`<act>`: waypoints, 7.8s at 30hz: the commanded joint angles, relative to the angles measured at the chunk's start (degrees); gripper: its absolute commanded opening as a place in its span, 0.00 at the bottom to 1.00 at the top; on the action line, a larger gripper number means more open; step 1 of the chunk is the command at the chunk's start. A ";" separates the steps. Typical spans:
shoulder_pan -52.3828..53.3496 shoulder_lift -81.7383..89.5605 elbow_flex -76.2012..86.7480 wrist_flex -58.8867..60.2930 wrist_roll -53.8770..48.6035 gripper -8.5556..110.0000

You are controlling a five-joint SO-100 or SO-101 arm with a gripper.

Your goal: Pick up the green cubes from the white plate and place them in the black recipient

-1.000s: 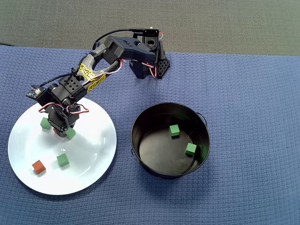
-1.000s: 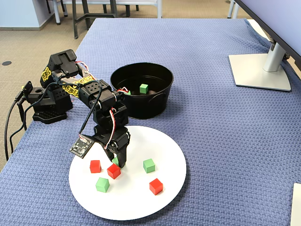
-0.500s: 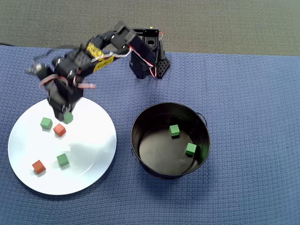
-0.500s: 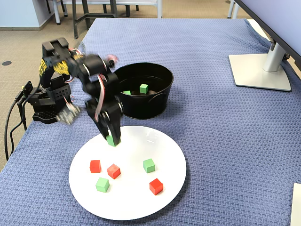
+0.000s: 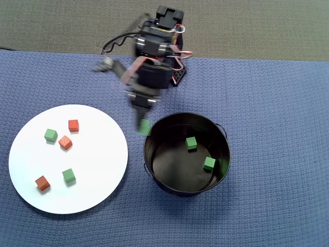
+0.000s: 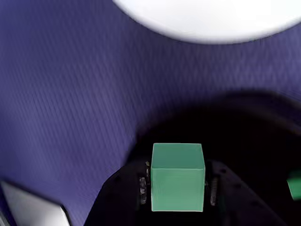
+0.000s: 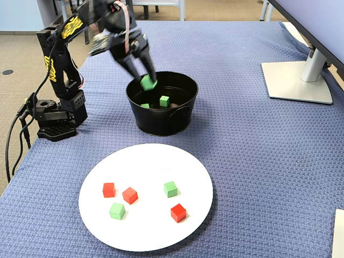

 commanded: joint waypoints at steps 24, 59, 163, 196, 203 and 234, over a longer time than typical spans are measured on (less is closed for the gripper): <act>27.33 -6.24 6.68 -15.38 -23.64 0.11; 31.46 -42.01 -7.12 -39.11 -86.04 0.26; 27.86 -50.80 -13.80 -41.57 -76.38 0.24; 27.86 -49.22 -13.01 -43.86 -72.33 0.07; 28.39 -35.95 -10.28 -39.55 -63.02 0.07; -19.95 10.37 28.39 -20.92 -8.35 0.36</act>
